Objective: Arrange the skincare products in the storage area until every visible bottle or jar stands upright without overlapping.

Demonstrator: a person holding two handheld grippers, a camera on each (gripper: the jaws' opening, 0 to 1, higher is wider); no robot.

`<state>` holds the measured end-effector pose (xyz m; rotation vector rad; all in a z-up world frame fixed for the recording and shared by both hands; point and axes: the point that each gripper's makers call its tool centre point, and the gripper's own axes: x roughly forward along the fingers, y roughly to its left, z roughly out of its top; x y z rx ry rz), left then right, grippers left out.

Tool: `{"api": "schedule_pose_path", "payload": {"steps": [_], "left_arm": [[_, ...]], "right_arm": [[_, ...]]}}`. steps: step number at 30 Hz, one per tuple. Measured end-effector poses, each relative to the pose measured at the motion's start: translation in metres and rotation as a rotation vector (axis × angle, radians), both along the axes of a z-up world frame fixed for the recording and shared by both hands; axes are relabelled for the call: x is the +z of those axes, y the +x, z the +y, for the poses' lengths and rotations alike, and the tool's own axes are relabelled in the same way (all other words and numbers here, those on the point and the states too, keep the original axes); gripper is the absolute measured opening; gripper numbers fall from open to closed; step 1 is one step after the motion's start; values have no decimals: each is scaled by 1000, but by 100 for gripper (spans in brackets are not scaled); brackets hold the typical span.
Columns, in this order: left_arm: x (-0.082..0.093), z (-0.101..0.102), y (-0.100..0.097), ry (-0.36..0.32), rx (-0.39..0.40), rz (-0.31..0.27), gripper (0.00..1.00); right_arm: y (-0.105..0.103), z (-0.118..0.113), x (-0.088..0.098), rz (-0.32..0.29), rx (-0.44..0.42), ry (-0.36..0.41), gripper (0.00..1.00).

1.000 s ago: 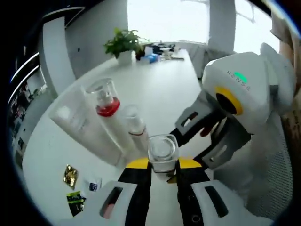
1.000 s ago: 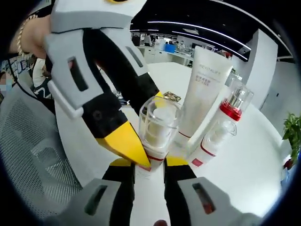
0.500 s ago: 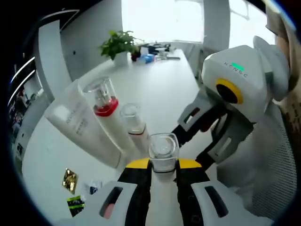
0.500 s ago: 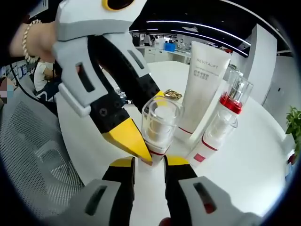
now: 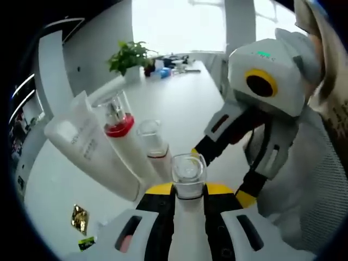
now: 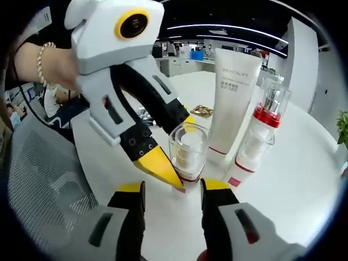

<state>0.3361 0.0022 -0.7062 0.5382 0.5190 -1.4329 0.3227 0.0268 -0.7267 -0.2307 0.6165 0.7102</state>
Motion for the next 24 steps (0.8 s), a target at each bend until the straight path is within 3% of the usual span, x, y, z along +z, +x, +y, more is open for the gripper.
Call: {"api": "schedule_pose_path", "payload": {"steps": [8,17,24], "left_arm": [[0,-5,5,-33,-33,20,16],[0,-8,12,-66,-39,47,16],[1,-11,20,-68,-45,30,17]], "right_arm": [[-7,-8,7,22,-25,34,52],[-9,-36,23,21,-104,75,61],[-5,-59,27,11,-169,67,63]]}}
